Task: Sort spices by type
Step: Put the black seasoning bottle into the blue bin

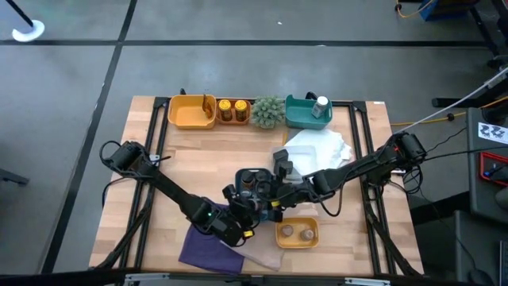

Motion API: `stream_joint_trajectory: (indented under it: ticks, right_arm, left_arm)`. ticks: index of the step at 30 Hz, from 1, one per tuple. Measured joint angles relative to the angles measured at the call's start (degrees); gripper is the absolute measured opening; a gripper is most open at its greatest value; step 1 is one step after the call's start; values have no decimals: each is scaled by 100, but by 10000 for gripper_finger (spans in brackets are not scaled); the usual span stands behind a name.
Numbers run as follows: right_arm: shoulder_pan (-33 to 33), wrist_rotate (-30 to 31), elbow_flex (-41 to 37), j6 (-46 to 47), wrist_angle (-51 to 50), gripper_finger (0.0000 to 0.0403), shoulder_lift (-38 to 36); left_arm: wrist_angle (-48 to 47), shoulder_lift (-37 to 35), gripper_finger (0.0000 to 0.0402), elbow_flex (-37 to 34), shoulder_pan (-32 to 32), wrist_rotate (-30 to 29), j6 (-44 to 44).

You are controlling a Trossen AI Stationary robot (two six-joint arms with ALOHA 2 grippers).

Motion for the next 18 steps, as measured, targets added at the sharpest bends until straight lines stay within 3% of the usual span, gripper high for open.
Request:
stream_joint_trajectory:
  ticks: [18]
  right_arm:
    - [3, -28, -2, -7, -166, 241, 2]
  left_arm:
    - [-33, 0, 223, 4, -11, 693, 0]
